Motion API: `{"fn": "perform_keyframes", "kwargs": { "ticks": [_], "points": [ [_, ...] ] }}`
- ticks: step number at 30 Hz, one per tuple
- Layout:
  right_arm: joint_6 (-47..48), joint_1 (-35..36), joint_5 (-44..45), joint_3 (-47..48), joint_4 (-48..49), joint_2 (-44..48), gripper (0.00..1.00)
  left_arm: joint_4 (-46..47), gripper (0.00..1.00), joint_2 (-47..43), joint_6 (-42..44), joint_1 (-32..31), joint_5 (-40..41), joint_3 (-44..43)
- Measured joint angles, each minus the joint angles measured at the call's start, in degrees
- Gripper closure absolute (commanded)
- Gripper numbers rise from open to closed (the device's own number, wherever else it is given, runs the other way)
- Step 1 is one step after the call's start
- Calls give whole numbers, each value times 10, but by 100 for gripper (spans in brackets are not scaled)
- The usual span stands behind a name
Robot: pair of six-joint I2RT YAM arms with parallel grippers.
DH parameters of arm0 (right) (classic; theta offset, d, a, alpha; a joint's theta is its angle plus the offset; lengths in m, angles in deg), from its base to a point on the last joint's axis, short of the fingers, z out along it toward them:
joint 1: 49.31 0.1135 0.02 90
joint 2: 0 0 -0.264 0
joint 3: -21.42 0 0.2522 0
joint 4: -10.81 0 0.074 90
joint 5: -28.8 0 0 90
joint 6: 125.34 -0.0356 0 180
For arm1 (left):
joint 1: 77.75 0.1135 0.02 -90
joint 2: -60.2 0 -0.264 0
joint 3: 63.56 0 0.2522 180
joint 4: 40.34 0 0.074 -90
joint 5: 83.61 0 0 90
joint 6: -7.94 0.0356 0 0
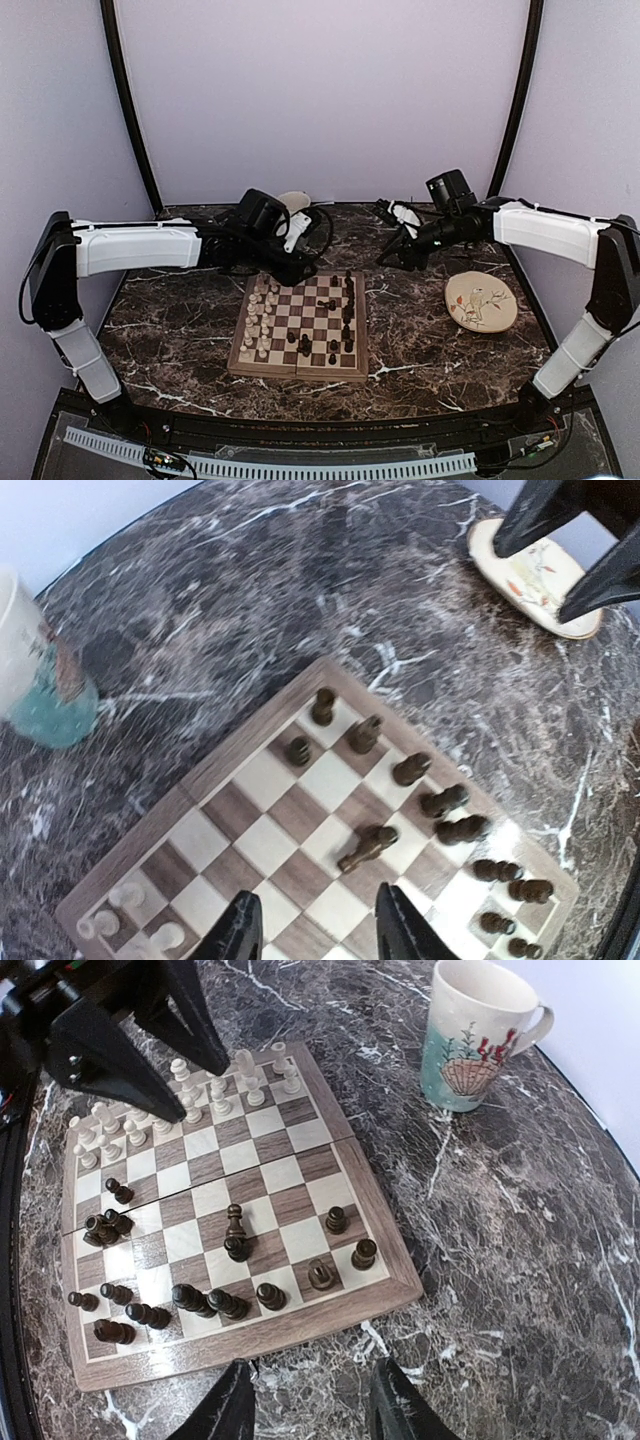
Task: Set up the chess pieces on the board
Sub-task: Pick up the chess pile from the chessboard.
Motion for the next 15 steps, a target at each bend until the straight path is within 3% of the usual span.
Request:
{"fn": "perform_keyframes", "kwargs": {
  "ticks": [7, 15],
  "points": [
    [37, 92, 67, 157, -94, -116, 61, 18, 57, -67, -52, 51, 2, 103],
    [54, 168, 148, 305, -210, -268, 60, 56, 56, -172, -97, 66, 3, 192]
  ]
}}
